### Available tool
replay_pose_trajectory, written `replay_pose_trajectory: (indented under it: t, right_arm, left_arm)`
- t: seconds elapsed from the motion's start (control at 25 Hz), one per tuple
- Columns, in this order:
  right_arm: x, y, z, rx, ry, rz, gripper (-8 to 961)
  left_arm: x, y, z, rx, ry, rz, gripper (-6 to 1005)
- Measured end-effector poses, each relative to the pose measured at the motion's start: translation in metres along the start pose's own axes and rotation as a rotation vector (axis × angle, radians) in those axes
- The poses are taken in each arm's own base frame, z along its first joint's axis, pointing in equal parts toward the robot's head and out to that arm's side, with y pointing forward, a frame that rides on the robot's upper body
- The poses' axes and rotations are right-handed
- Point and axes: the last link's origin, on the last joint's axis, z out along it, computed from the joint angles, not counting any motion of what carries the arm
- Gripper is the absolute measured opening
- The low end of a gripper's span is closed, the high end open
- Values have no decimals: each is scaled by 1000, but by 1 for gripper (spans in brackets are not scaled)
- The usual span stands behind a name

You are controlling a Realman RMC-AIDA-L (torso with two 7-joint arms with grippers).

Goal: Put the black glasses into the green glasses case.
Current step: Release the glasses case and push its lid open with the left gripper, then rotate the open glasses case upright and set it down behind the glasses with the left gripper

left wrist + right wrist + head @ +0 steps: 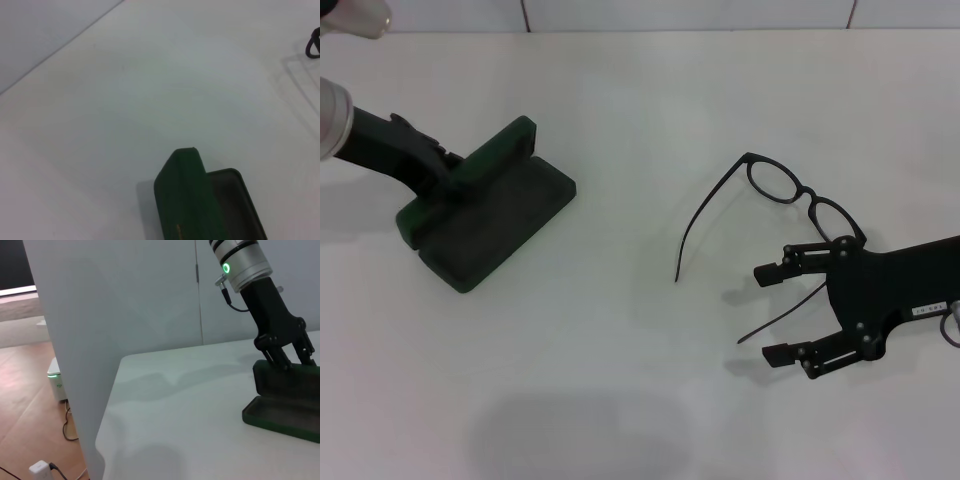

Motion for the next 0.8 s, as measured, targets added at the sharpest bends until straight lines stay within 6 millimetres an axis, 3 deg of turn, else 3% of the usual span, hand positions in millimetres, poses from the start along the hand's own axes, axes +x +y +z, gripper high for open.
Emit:
replay_pose_trajectory:
  t: [0.4, 0.6, 0.8]
  right_arm:
    - [1, 0, 0, 2, 4, 4, 857]
    - [1, 0, 0, 3, 4, 4, 857]
    - [2, 0, 0, 3, 4, 6, 857]
  left_arm:
    - [2, -1, -2, 8, 5, 9, 273]
    - [7, 2, -3, -15, 39, 77, 208]
    - [15, 10, -7, -58, 142, 264, 223]
